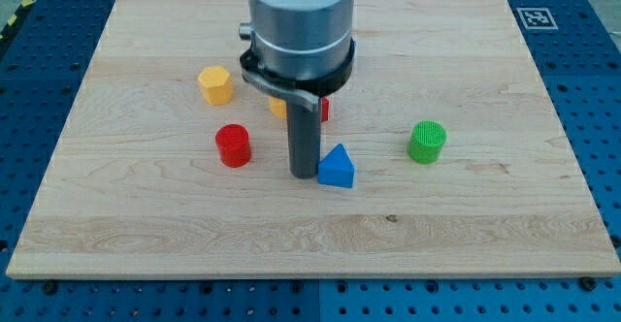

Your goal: Slide blue triangle towards blue cube

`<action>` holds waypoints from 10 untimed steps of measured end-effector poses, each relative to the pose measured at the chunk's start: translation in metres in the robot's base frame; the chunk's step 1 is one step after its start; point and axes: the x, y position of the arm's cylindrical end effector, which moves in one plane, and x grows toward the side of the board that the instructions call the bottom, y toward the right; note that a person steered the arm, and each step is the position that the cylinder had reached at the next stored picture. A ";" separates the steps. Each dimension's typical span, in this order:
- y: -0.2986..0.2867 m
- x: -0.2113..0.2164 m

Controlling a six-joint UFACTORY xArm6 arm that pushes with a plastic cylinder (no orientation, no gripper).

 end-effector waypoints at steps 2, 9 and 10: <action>0.012 0.022; 0.083 -0.008; 0.101 -0.027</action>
